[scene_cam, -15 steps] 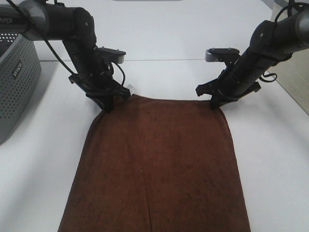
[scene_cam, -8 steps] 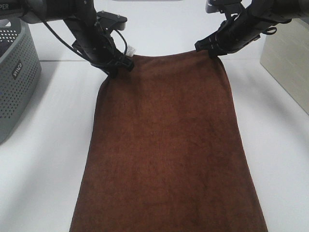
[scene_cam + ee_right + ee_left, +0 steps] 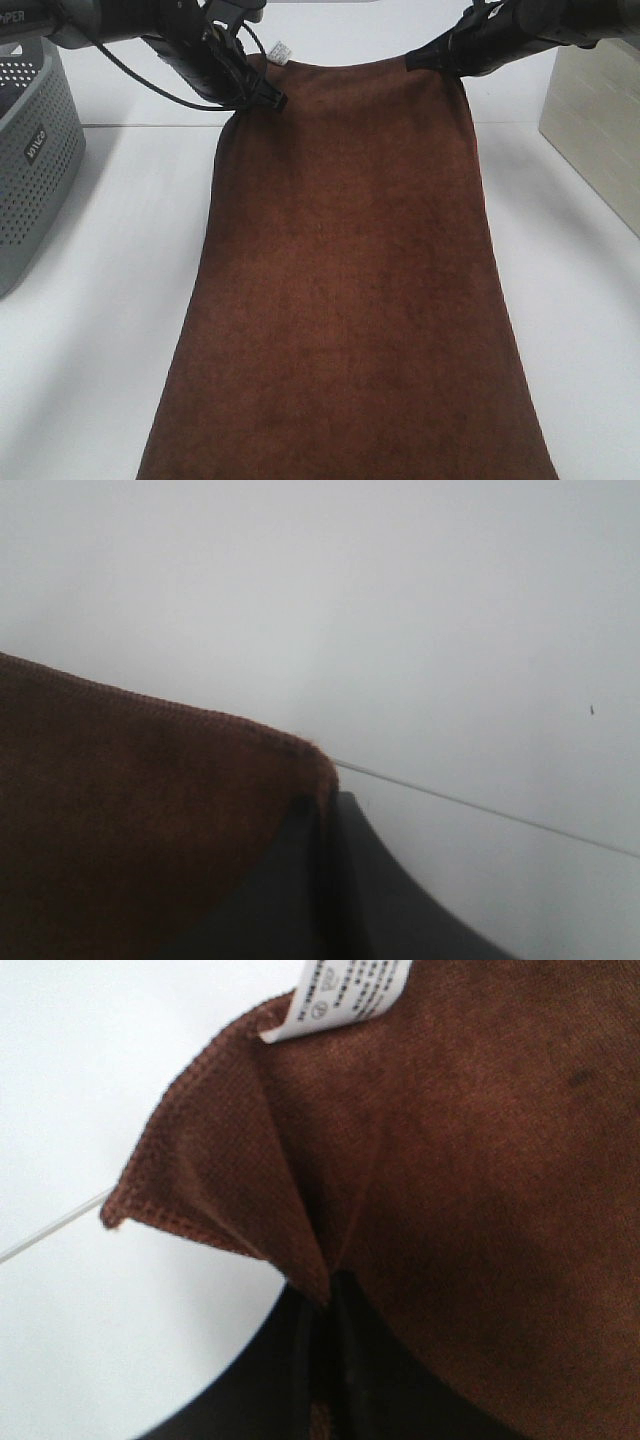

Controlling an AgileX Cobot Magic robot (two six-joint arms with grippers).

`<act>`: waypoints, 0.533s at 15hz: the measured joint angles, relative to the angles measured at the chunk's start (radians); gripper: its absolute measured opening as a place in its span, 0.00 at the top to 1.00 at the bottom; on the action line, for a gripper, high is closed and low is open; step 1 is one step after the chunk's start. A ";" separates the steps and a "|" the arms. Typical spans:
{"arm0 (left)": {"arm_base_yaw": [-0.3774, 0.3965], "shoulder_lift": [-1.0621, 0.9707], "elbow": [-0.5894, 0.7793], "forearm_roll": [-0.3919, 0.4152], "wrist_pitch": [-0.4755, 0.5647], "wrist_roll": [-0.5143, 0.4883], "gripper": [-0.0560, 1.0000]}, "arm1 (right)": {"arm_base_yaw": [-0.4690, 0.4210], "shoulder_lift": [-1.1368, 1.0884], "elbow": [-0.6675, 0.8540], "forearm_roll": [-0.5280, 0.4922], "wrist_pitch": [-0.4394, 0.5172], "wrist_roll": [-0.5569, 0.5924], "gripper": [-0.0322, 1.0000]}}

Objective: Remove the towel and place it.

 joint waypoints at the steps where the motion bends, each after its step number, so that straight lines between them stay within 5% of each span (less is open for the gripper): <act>1: 0.000 0.007 0.000 0.001 -0.030 0.000 0.95 | 0.000 0.007 0.000 -0.002 -0.030 -0.004 0.96; 8: 0.000 0.079 -0.017 0.016 -0.176 -0.004 0.95 | 0.000 0.162 -0.159 0.000 -0.035 -0.004 0.96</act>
